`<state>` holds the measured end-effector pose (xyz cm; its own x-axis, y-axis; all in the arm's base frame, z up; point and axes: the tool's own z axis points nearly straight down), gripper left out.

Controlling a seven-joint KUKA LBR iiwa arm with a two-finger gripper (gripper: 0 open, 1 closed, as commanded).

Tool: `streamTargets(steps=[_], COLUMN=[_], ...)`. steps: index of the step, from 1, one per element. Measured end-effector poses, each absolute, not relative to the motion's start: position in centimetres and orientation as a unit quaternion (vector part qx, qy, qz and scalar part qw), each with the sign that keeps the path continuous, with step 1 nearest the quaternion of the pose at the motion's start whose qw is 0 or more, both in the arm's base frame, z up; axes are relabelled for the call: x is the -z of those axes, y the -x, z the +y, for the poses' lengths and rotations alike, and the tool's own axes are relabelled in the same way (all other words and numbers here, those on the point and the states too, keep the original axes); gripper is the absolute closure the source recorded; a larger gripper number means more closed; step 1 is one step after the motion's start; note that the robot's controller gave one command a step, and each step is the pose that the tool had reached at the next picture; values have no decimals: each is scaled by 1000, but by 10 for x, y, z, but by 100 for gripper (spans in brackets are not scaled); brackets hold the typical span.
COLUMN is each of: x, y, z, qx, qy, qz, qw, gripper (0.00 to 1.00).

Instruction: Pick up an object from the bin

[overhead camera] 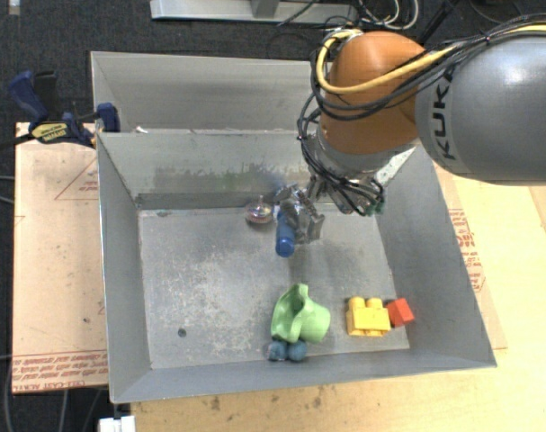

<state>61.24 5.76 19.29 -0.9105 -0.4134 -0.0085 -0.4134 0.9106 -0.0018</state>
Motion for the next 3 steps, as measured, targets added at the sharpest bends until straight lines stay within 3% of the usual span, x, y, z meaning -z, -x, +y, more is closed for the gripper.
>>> streamTargets(steps=[1,2,3], x=[-232,-230,-128], y=[-588,-588,-559], z=[71,70,59], qx=[0,-1,0], qy=[227,226,465], qz=[974,974,886], qw=[3,2,0], gripper=[100,0,0])
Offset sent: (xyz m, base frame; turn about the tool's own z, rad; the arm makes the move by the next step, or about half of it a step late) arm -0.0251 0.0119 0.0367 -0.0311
